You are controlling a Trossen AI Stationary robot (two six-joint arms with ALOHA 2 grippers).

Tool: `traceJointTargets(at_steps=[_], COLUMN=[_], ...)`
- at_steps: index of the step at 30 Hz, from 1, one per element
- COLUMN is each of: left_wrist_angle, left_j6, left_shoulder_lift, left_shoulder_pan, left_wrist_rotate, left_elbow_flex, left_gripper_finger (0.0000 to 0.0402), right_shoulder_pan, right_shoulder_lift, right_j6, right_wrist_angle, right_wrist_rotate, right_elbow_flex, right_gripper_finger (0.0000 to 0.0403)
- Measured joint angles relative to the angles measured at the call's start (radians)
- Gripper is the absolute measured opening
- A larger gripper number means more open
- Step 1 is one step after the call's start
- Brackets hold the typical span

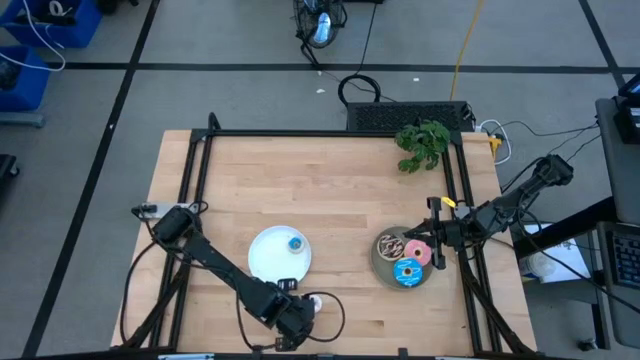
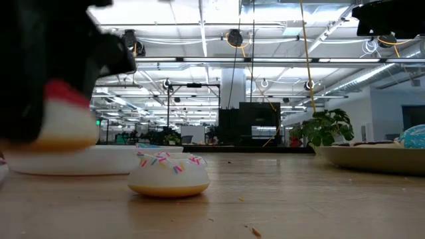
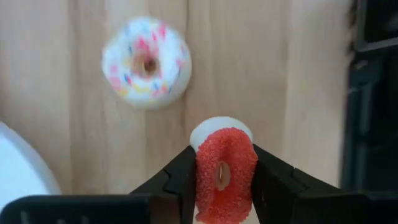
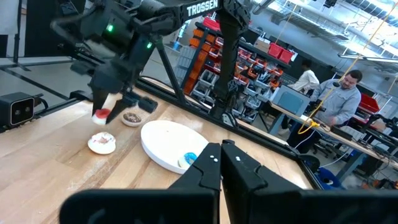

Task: Pick & Place donuts
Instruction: Put the small orange donut on the white plate

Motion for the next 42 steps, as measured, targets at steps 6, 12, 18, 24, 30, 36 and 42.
traceJointTargets(at_steps=[6,12,18,24,30,36,42], left_wrist_angle=[-0.124,-0.396,-0.575,-0.637,-0.587,-0.401,-0.294], left_j6=[0.005,0.000,-0.018,-0.006,0.019,0.097,0.129], left_shoulder_lift=[-0.072,-0.166,-0.278,-0.312,-0.314,-0.313,-0.312], left_shoulder_pan=[0.019,0.053,0.098,0.131,0.175,0.242,0.310], left_wrist_rotate=[-0.054,-0.144,-0.254,-0.271,-0.246,-0.140,-0.077], left_elbow_flex=[0.059,0.131,0.135,0.135,0.047,-0.122,-0.245], left_gripper_finger=[0.0127,0.0127,0.0127,0.0127,0.0127,0.0127,0.0127], right_shoulder_pan=[0.000,0.000,0.000,0.000,0.000,0.000,0.000], right_shoulder_lift=[0.000,0.000,0.000,0.000,0.000,0.000,0.000], right_j6=[0.000,0.000,0.000,0.000,0.000,0.000,-0.002], right_wrist_angle=[0.000,0.000,0.000,0.000,0.000,0.000,0.000], right_wrist_rotate=[0.000,0.000,0.000,0.000,0.000,0.000,0.000], right_elbow_flex=[0.000,0.000,0.000,0.000,0.000,0.000,0.000], right_gripper_finger=[0.0000,0.0000,0.0000,0.0000,0.0000,0.0000,0.0000])
